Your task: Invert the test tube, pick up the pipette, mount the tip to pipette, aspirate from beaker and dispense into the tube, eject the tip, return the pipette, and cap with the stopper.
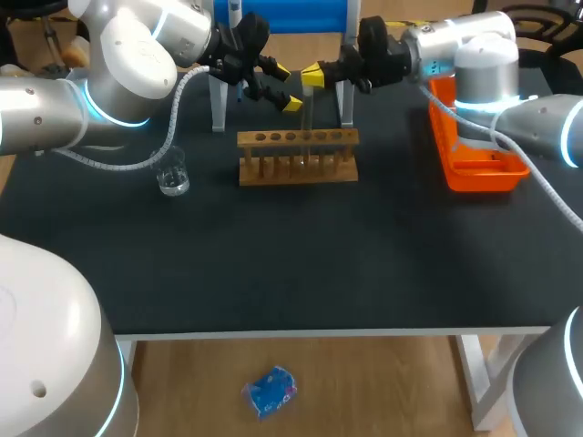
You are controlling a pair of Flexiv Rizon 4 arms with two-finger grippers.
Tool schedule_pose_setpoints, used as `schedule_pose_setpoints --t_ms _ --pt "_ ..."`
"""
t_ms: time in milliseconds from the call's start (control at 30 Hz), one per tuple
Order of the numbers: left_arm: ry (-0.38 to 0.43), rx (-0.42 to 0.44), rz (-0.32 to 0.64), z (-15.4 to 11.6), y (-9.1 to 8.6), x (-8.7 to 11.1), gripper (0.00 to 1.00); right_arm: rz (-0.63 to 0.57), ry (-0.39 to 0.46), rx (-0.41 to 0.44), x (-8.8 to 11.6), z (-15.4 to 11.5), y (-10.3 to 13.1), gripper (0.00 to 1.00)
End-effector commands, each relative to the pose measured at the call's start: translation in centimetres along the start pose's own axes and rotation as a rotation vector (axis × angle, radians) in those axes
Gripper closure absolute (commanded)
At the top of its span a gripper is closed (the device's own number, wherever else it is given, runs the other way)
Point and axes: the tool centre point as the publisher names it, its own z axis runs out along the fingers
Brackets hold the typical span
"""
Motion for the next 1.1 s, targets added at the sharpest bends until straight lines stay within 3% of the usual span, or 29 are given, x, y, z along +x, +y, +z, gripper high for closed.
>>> schedule_pose_setpoints --t_ms 33,533,1100 --pt "0.004 -0.005 -0.002 -0.1 -0.1 -0.1 0.00 0.006 0.010 0.001 -0.4 0.0 -1.4 1.00" --pt "0.004 -0.005 -0.002 -0.1 -0.1 -0.1 0.00 0.045 -0.004 0.011 0.2 0.1 -2.8 1.00" --pt "0.004 -0.005 -0.002 -0.1 -0.1 -0.1 0.00 -0.034 -0.013 0.016 0.6 -0.6 0.5 1.00"
